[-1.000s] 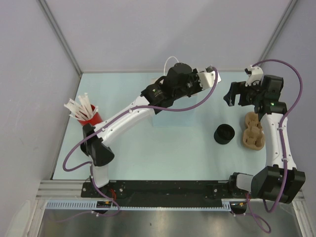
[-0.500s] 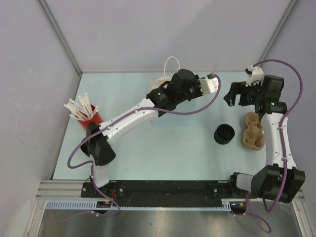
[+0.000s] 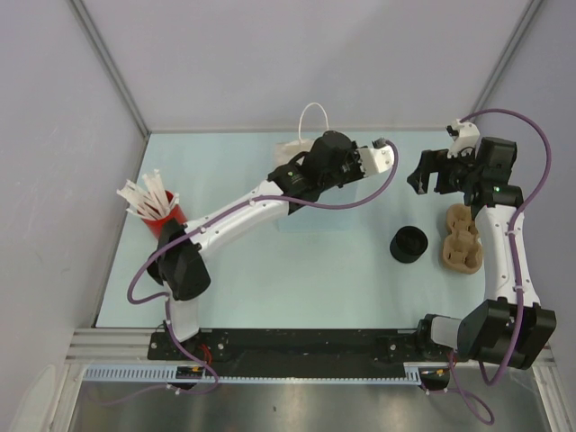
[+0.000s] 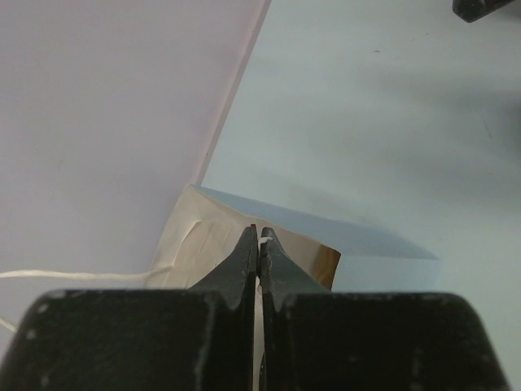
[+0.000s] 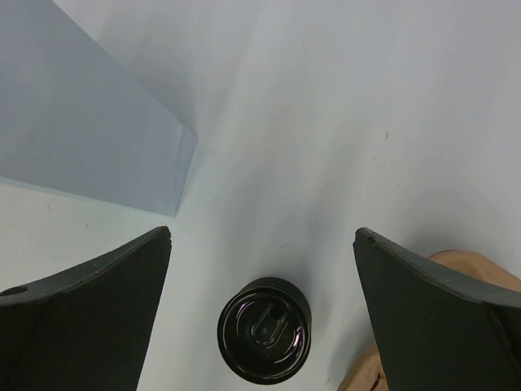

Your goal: Pack the takeout coffee

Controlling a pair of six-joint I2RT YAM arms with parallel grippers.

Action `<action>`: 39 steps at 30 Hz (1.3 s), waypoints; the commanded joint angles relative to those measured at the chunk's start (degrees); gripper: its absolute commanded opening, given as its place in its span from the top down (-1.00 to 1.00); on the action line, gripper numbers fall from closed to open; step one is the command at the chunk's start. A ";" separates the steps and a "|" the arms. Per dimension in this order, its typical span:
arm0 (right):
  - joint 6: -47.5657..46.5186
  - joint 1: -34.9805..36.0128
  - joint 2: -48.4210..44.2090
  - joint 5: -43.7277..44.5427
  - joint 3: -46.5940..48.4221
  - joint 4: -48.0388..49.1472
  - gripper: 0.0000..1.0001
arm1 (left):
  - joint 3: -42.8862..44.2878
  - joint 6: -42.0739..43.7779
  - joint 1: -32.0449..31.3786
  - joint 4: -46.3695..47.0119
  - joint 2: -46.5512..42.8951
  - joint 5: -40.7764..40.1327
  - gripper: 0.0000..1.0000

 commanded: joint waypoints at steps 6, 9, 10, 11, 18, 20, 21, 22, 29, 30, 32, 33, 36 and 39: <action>-0.68 -0.42 0.21 -0.96 -0.15 1.10 -1.00 | -0.86 -0.08 1.09 3.43 -0.67 -0.86 0.82; -0.68 -0.51 0.39 -1.04 -0.15 1.10 -1.00 | -0.95 -0.52 1.09 3.26 -0.67 -0.51 0.68; -0.77 -0.42 0.39 -1.04 -0.06 1.01 -0.99 | -0.86 -0.61 1.18 3.17 -0.67 -0.42 0.64; -0.77 -0.42 0.39 -1.04 -0.06 0.92 -1.00 | -0.86 -0.79 1.18 2.91 -0.67 -0.24 0.63; -0.86 -0.42 0.39 -1.13 -0.06 0.92 -1.00 | -0.77 -1.31 1.09 2.64 -0.93 0.02 0.61; -0.86 -0.42 0.39 -1.13 -0.06 0.92 -0.99 | -0.42 -1.75 1.18 2.29 -1.02 0.29 0.47; -0.86 -0.42 0.39 -1.13 -0.06 0.92 -1.00 | -0.25 -1.93 1.18 2.12 -1.28 0.46 0.41; -0.86 -0.42 0.39 -1.13 -0.06 0.92 -0.99 | 0.02 -2.54 1.18 1.59 -1.28 0.81 0.23; -0.86 -0.42 0.65 -1.39 -0.06 0.92 -1.00 | 5.46 -5.18 1.18 -1.57 -2.34 2.92 -0.53; -0.86 -0.42 0.56 -1.40 -0.06 0.92 -0.99 | 6.17 -5.36 1.18 -1.84 -2.51 3.01 -0.60; -0.86 -0.42 0.65 -1.40 -0.06 0.83 -1.00 | 8.01 -5.71 1.18 -2.54 -2.78 3.10 -0.65; -0.86 -0.51 0.83 -1.48 -0.06 0.75 -1.00 | 8.54 -5.80 1.18 -2.63 -2.87 3.01 -0.75; -0.86 -0.42 0.83 -1.48 -0.06 0.83 -0.99 | 10.30 -5.80 1.18 -2.46 -3.13 2.05 -0.95; -0.86 -0.51 0.74 -1.48 -0.06 0.75 -0.99 | 11.97 -5.53 1.18 -2.80 -3.57 1.43 -0.99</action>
